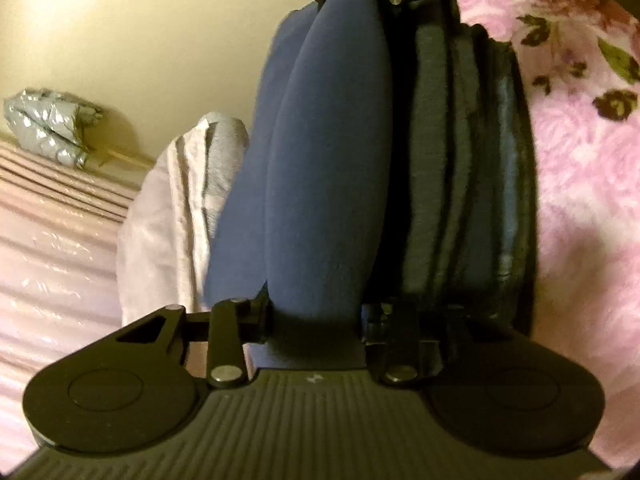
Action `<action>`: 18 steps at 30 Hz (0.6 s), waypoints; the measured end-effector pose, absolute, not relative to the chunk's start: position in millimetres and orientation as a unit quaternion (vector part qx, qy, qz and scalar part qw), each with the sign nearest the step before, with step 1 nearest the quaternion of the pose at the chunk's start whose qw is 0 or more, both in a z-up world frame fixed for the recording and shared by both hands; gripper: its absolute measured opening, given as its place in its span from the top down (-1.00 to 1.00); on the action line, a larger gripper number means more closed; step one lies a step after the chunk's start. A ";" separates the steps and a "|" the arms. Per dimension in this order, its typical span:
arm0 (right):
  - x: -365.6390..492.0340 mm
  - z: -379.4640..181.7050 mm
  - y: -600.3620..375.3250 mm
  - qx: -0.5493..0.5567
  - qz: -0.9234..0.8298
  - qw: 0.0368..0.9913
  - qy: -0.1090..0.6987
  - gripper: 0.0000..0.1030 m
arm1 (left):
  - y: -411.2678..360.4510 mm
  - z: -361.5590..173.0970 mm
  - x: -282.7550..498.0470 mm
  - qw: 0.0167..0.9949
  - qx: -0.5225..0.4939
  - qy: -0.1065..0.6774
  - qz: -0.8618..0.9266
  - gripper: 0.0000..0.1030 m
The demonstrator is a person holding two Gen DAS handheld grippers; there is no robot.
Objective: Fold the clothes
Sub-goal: 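Carry the navy top with both grippers onto the stack of dark clothes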
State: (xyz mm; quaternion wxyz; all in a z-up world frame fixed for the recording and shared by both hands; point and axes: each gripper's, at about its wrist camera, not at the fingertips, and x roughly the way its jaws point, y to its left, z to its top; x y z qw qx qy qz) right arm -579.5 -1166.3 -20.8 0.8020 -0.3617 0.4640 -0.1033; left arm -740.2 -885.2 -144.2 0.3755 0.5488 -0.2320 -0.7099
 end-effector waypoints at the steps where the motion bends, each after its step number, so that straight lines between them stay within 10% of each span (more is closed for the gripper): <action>1: -578.3 -17.5 -1165.8 -0.360 -0.111 0.805 0.457 0.49 | -886.1 -138.9 -740.0 0.382 0.547 -0.243 -0.704 0.38; 18: -555.9 -51.8 -1141.6 -0.358 -0.094 0.805 0.464 0.41 | -856.7 -176.9 -734.2 0.421 0.551 -0.204 -0.691 0.38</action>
